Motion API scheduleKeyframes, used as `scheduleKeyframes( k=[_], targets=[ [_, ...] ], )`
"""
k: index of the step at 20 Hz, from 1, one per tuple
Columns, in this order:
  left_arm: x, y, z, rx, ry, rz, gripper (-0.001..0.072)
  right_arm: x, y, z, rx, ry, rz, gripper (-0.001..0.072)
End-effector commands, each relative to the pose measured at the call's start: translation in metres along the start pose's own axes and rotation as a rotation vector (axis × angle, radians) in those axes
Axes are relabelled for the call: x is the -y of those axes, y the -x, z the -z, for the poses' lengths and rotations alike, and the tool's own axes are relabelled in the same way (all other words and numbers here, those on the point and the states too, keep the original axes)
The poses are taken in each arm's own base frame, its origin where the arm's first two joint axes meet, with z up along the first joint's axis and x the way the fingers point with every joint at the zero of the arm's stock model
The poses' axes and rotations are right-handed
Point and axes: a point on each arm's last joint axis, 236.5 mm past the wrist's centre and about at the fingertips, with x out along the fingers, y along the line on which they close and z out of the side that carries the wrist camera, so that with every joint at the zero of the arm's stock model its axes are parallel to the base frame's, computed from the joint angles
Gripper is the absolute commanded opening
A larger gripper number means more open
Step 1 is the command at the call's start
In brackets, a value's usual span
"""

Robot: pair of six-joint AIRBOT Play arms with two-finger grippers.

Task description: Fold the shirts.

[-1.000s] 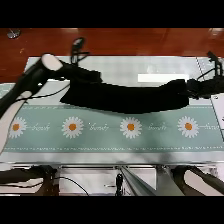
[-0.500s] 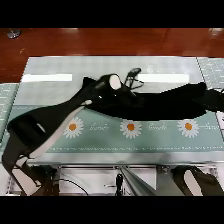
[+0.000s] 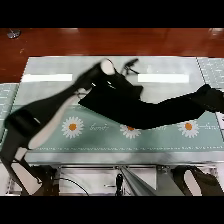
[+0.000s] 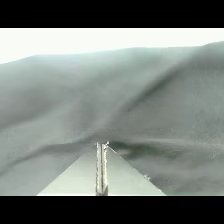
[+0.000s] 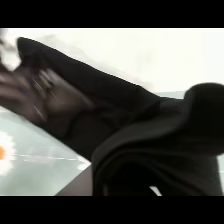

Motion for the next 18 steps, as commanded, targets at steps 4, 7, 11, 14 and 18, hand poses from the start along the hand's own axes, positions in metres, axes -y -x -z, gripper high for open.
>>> scheduleKeyframes(
  k=[4,7,11,14,18],
  targets=[
    [-0.096,0.278,-0.047,0.396,0.128,-0.189,0.0021,-0.068,-0.053,-0.009,-0.078,0.057,-0.212,0.0031],
    [-0.087,0.399,-0.022,0.632,0.059,-0.342,0.0021,-0.126,-0.121,-0.014,-0.170,0.153,-0.274,0.0031],
    [-0.052,0.452,0.036,0.784,-0.016,-0.461,0.0021,-0.178,-0.233,0.001,-0.341,0.211,-0.307,0.0031],
    [-0.044,0.426,0.077,0.799,-0.006,-0.465,0.0021,-0.187,-0.306,0.016,-0.422,0.201,-0.297,0.0032],
    [-0.068,0.362,0.122,0.729,0.076,-0.421,0.0021,-0.185,-0.359,0.031,-0.480,0.096,-0.296,0.0219]
  ],
)
